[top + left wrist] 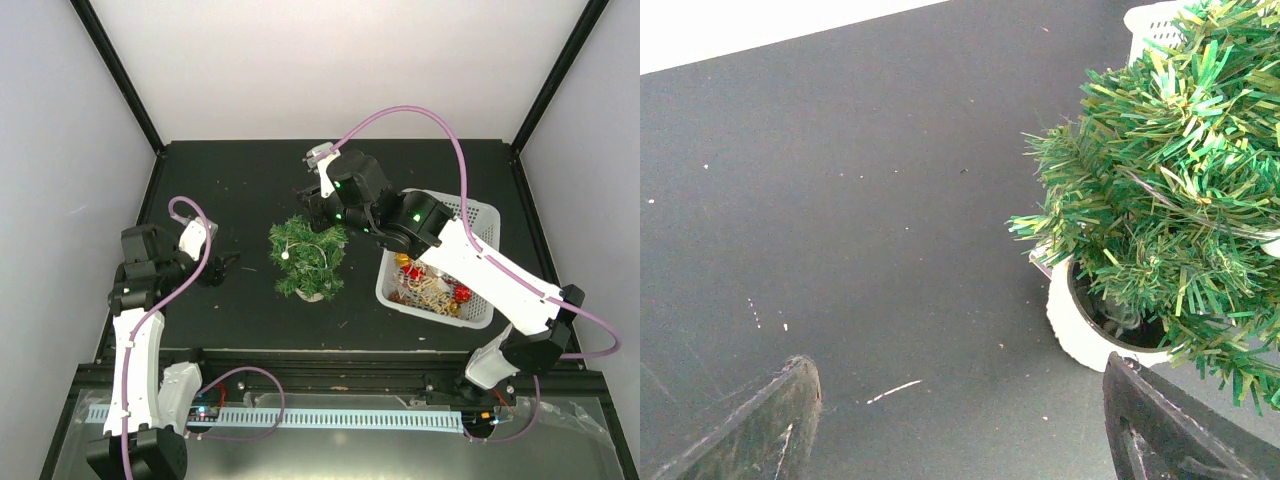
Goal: Decorate the small christmas tree
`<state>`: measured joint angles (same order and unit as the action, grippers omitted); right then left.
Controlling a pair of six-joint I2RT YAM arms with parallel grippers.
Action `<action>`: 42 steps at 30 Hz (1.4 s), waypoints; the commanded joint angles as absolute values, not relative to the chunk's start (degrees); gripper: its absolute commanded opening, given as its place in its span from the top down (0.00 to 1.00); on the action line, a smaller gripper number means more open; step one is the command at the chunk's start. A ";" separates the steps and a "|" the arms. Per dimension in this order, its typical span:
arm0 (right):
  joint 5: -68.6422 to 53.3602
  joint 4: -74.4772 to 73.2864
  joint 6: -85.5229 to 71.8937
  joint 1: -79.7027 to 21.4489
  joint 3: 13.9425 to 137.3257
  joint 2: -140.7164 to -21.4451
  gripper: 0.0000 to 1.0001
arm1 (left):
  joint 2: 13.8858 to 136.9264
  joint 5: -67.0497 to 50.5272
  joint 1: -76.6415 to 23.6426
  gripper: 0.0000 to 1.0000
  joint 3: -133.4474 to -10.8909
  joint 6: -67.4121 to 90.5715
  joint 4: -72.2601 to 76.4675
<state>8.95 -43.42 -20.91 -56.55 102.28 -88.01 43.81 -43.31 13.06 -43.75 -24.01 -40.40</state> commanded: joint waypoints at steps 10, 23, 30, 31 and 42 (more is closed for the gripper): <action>11.65 -46.58 -20.48 -56.95 104.28 -88.01 0.69 | 42.73 -44.85 13.53 0.22 -44.12 -25.23 -40.30; 13.44 -47.26 -19.30 -56.95 107.32 -88.22 0.59 | 43.14 -44.82 13.55 0.22 -44.29 -25.29 -40.36; 14.32 -49.11 -17.06 -56.90 114.69 -88.54 0.40 | 43.83 -44.90 13.50 0.22 -44.29 -25.47 -40.57; 14.64 -49.62 -16.92 -56.87 116.07 -88.70 0.40 | 43.93 -44.95 13.53 0.22 -44.30 -25.54 -40.57; 16.40 -48.96 -25.61 -42.96 97.14 -80.04 0.35 | 44.89 -45.68 13.53 0.22 -44.30 -26.11 -40.78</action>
